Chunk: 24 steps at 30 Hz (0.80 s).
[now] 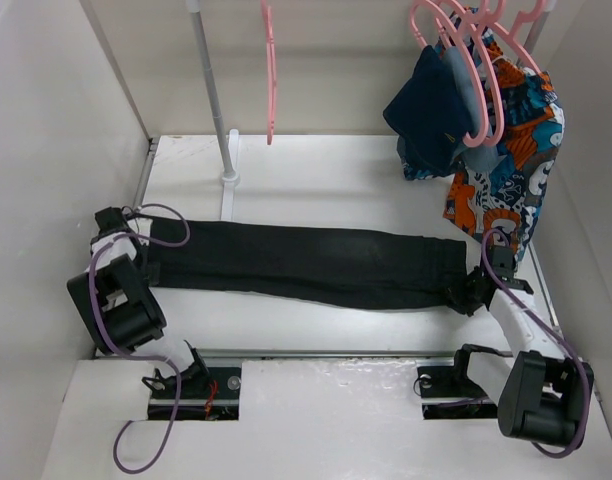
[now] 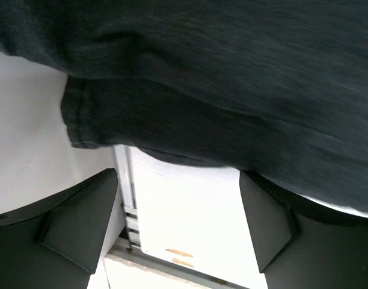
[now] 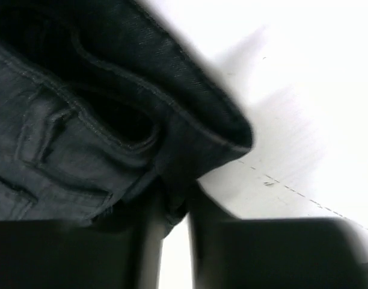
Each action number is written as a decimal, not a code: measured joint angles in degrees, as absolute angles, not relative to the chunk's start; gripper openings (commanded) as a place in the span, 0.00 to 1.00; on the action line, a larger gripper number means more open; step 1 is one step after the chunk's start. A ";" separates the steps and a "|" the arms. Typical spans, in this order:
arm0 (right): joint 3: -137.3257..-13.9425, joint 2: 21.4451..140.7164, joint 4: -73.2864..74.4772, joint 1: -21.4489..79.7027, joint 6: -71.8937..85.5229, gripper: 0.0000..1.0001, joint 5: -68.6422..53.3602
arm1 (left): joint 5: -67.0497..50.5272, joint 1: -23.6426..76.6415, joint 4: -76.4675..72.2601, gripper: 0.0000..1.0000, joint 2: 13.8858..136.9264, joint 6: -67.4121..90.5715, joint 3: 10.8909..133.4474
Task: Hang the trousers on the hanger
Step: Fold the trousers at the center of the board.
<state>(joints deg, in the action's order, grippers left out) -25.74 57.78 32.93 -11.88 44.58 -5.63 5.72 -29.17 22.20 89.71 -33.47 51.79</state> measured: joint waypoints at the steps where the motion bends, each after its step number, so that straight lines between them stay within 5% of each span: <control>1: -25.52 57.78 32.95 -11.88 44.71 0.04 -5.13 | 4.64 -29.36 23.00 0.80 89.03 -33.54 51.88; 17: -31.68 55.66 35.38 -11.88 43.46 0.00 -0.36 | 0.49 -35.27 23.20 0.80 92.66 -36.51 53.54; 20: -33.74 56.31 35.64 -12.03 42.63 0.00 -0.16 | -0.05 -35.22 19.84 0.00 93.65 -36.49 53.76; 24: -35.70 56.75 37.82 -14.22 41.19 0.00 -0.69 | 0.49 -34.39 18.74 0.00 94.70 -36.75 53.65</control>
